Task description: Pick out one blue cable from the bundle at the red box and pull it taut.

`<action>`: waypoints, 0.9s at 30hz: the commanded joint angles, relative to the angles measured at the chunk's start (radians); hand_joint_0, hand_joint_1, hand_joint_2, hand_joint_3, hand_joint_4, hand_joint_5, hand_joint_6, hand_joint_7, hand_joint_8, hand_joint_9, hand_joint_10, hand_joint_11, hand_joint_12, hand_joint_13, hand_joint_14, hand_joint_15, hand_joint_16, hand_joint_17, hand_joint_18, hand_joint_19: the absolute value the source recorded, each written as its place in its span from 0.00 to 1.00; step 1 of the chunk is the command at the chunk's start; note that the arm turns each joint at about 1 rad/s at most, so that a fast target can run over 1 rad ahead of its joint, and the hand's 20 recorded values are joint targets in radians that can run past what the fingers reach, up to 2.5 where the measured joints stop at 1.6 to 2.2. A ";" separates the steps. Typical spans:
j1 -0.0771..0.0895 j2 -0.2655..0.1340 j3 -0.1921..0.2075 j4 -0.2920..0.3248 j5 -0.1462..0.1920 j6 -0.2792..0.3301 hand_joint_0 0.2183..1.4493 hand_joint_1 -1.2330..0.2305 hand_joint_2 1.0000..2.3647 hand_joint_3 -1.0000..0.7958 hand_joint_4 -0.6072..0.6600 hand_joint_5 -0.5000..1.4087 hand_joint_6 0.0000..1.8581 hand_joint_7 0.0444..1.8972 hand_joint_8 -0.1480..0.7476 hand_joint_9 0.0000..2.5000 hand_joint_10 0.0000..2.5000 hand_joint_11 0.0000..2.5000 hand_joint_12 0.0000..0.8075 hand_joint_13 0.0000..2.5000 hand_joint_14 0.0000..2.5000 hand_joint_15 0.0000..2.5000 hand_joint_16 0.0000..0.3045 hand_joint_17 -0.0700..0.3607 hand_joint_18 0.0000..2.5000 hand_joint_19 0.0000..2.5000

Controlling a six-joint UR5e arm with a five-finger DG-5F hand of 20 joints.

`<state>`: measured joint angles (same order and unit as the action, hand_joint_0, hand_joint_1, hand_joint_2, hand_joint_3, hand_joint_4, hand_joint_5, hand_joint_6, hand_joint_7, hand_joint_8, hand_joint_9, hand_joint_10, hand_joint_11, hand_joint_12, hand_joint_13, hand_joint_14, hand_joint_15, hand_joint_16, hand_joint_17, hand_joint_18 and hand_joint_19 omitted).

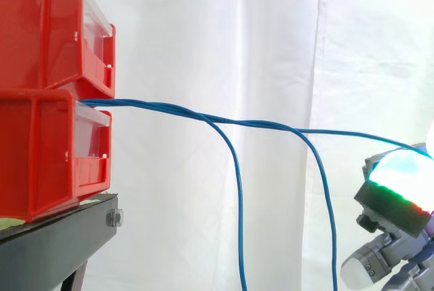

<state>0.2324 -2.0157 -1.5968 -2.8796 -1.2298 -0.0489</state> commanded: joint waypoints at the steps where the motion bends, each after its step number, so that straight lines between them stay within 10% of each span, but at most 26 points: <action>1: 0.001 0.000 0.000 0.003 -0.002 -0.002 0.29 0.31 0.01 0.53 0.27 0.23 0.44 0.50 0.45 0.14 0.00 0.00 0.50 0.18 0.00 0.08 0.19 0.47 0.20 0.14; 27: 0.001 0.000 0.000 0.003 0.001 -0.002 0.27 0.31 0.05 0.52 0.25 0.23 0.44 0.50 0.45 0.16 0.00 0.00 0.51 0.20 0.00 0.09 0.20 0.48 0.21 0.13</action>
<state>0.2332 -2.0157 -1.5969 -2.8762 -1.2300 -0.0506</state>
